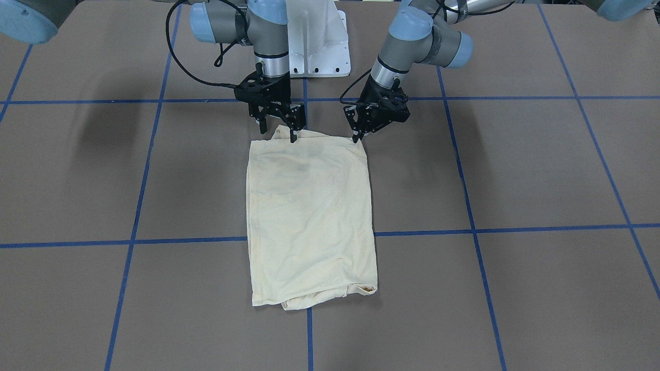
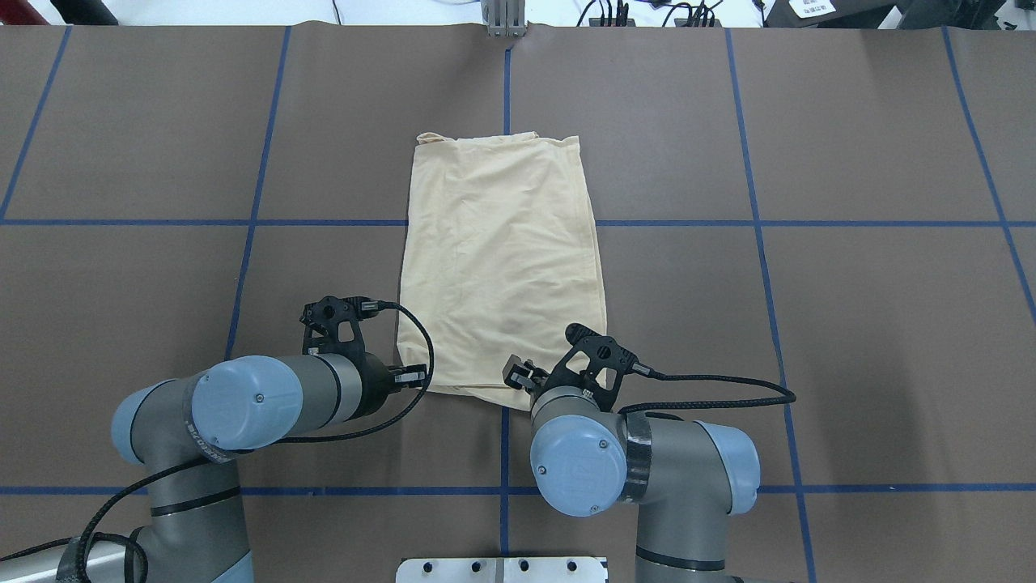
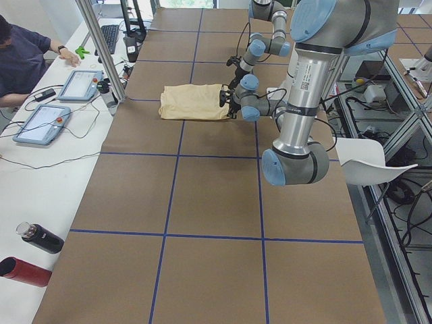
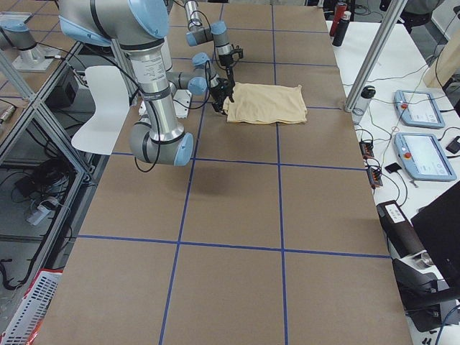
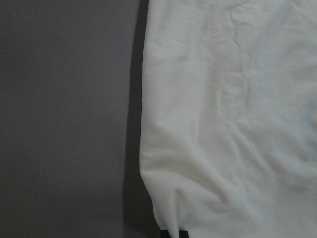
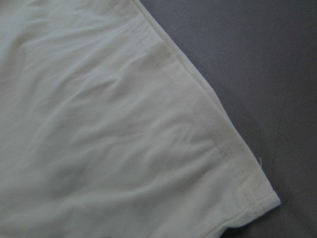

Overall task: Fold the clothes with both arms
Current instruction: 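Grasp the near edge corners with both grippers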

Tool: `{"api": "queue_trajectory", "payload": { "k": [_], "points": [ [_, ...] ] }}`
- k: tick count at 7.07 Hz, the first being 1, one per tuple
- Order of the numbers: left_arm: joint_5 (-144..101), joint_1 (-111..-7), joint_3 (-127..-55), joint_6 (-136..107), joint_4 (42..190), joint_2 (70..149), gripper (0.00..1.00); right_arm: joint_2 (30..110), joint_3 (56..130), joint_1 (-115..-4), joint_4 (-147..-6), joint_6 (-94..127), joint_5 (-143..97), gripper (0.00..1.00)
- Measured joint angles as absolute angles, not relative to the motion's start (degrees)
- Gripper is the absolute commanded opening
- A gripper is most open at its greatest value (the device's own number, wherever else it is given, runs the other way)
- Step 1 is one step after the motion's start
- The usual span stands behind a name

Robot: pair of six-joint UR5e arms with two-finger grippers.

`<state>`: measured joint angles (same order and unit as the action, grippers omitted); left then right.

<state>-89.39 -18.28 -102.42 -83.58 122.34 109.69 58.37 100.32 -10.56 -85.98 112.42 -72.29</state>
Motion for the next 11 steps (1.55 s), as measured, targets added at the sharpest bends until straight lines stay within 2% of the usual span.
{"api": "queue_trajectory", "payload": {
  "k": [1, 3, 5, 7, 11],
  "points": [
    [-89.39, -18.28, -102.45, -83.58, 122.35, 109.69, 0.00, 58.16, 99.63, -10.45, -85.96, 112.96, -72.00, 0.79],
    [-89.39, -18.28, -102.48, -83.58, 122.34, 109.70, 0.00, 58.00, 99.12, -10.35, -85.96, 113.56, -71.68, 0.69],
    [-89.38, -18.28, -102.54, -83.58, 122.34, 109.76, 0.00, 57.98, 99.06, -10.24, -85.94, 113.79, -71.64, 0.26],
    [-89.39, -18.28, -102.68, -83.58, 122.34, 109.72, 0.00, 57.97, 99.12, -10.11, -85.88, 114.82, -71.61, 0.01],
    [-89.38, -18.28, -102.74, -83.58, 122.34, 109.76, 0.00, 58.49, 99.66, -9.86, -85.83, 114.49, -71.66, 0.00]
  ]
}}
